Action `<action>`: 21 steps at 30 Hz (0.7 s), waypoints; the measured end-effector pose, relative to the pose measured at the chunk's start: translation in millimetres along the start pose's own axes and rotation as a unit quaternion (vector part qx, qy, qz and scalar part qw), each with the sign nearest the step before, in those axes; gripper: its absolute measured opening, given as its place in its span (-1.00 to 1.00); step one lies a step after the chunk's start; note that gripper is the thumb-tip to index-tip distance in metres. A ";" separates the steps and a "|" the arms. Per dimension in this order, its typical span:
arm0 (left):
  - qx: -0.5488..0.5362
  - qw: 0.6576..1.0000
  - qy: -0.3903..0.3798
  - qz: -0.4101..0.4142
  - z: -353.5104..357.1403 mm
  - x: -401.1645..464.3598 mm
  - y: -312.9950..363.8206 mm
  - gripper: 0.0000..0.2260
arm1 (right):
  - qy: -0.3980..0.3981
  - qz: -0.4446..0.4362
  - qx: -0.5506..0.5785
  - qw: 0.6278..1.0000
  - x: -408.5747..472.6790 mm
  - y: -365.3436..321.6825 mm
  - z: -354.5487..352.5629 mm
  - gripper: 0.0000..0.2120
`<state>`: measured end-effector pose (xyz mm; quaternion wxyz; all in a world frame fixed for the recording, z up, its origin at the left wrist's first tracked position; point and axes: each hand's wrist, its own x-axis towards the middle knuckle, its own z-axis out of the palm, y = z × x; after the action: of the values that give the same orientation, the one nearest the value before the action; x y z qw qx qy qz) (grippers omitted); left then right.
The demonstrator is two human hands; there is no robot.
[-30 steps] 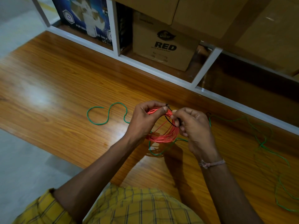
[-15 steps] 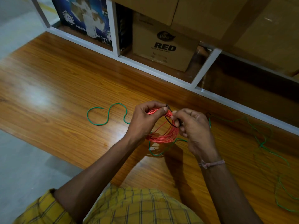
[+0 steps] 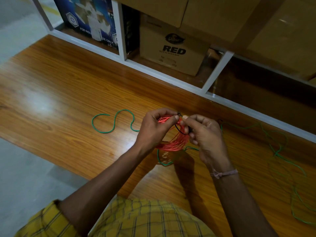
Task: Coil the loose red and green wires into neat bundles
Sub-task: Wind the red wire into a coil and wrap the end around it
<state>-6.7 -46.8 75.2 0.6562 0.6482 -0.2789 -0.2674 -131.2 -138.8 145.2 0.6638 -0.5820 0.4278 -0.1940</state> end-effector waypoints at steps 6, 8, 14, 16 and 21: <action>0.022 1.000 0.012 0.008 -2.1 3.1 -6.1 -0.94 | 0.015 0.017 -0.002 1.000 4.3 8.8 -9.0 -0.93; 0.031 0.999 0.015 0.014 -3.7 3.7 -6.8 -0.93 | 0.012 0.008 -0.015 1.000 4.4 10.1 -11.3 -0.95; 0.062 0.998 0.002 0.031 -2.9 1.4 -11.9 -0.89 | 0.028 -0.022 -0.022 0.999 7.8 16.2 -8.9 -0.94; 0.063 0.998 0.000 0.031 -4.0 2.0 -12.1 -0.90 | 0.036 -0.037 -0.042 0.998 7.3 15.8 -8.7 -0.92; 0.084 0.995 -0.037 0.035 -9.3 0.5 -9.1 -0.89 | 0.057 -0.105 -0.163 0.979 15.2 8.9 -19.4 -0.98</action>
<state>0.4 -40.7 66.1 0.5971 0.6807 -0.3472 -0.2440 -140.2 -159.8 132.5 0.5104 -0.7120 0.4273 -0.2235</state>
